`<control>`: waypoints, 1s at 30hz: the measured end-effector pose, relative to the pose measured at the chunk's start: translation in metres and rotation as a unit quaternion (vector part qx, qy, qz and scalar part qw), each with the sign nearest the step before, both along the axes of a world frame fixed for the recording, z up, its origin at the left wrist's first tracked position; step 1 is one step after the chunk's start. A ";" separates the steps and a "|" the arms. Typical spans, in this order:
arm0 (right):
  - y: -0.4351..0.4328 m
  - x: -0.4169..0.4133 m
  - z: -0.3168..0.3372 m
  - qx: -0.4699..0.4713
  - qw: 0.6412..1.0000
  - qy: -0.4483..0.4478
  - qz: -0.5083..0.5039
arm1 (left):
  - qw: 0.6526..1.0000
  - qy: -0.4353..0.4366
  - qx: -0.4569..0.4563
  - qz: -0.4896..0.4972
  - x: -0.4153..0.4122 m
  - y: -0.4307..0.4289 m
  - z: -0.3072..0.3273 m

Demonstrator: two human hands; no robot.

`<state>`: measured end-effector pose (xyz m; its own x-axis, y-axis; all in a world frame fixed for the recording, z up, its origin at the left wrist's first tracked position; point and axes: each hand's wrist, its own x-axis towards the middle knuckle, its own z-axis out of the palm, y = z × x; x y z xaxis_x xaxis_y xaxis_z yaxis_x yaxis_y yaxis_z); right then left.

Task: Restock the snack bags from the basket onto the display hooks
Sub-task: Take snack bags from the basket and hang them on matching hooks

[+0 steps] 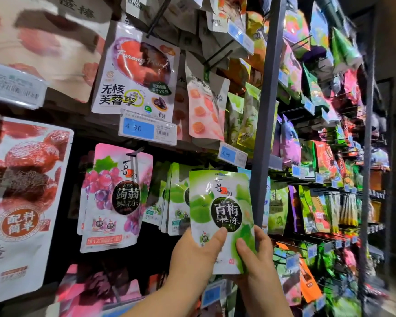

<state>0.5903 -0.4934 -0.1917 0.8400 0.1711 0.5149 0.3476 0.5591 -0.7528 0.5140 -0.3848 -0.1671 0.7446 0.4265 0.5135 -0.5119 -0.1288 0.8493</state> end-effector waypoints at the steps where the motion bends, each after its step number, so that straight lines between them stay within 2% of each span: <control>1: -0.001 0.003 -0.001 0.016 1.000 0.008 -0.010 | 1.000 0.016 0.007 0.003 0.004 -0.002 0.001; 4: -0.005 0.011 -0.003 0.040 0.998 0.032 -0.030 | 0.998 0.057 0.036 0.017 0.014 -0.006 0.005; 11: -0.008 0.026 0.008 0.025 0.999 0.033 -0.009 | 0.990 0.070 0.110 0.055 0.028 -0.008 0.018; 24: 0.016 0.046 0.017 0.034 0.999 0.030 -0.016 | 0.980 0.074 0.156 0.097 0.038 0.006 0.028; 30: 0.018 0.051 0.014 -0.024 0.999 0.009 -0.032 | 0.979 0.085 0.157 0.098 0.035 0.012 0.028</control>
